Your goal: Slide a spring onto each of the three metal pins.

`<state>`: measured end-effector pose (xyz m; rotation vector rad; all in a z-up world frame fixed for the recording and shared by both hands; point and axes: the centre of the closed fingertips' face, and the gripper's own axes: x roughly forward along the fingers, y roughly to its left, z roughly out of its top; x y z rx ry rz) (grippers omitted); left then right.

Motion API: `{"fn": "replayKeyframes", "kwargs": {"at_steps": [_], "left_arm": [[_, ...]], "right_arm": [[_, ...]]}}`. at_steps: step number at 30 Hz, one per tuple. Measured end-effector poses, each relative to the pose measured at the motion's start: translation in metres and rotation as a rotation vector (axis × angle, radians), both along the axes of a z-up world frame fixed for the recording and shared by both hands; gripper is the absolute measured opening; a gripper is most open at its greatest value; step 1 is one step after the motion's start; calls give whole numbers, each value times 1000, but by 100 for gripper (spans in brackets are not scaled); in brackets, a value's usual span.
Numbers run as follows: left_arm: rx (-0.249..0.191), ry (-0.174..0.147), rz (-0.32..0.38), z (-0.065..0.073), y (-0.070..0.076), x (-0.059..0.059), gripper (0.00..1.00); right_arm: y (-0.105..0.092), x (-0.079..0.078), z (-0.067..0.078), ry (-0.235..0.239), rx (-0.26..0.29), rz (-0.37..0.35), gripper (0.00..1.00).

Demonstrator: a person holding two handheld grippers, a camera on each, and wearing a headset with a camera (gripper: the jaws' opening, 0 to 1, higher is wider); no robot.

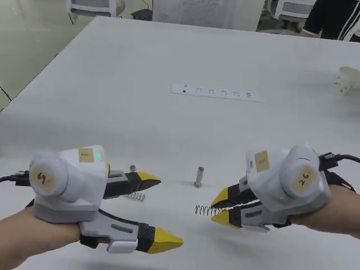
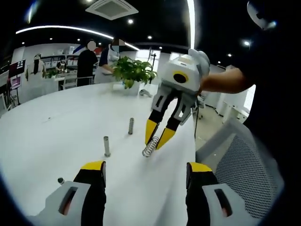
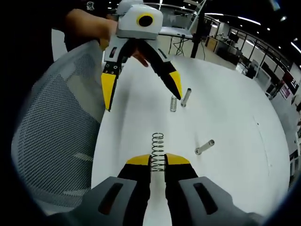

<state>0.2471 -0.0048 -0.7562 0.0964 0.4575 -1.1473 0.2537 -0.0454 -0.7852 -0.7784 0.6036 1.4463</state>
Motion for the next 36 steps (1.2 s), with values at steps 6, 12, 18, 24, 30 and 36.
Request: {"fn": "replayKeyframes", "kwargs": {"at_steps": [6,12,18,24,30,36], "left_arm": [[-17,-7,-34,-1,-17,3,52],[-24,-15,-52,-1,-28,7,35],[-27,-7,-80,-4,-36,2,30],[-44,-4,-88,-2,-43,1,23],[-47,-16,-103,0,-45,0,9],[-45,-33,-119,0,-46,-2,5]], "right_arm": [[0,-2,5,-4,4,15,8],[2,-8,12,-9,17,29,8],[4,-11,15,-8,34,27,8],[4,-14,18,-3,45,32,8],[3,-15,21,-4,53,32,8],[2,-16,22,-7,50,38,8]]}}
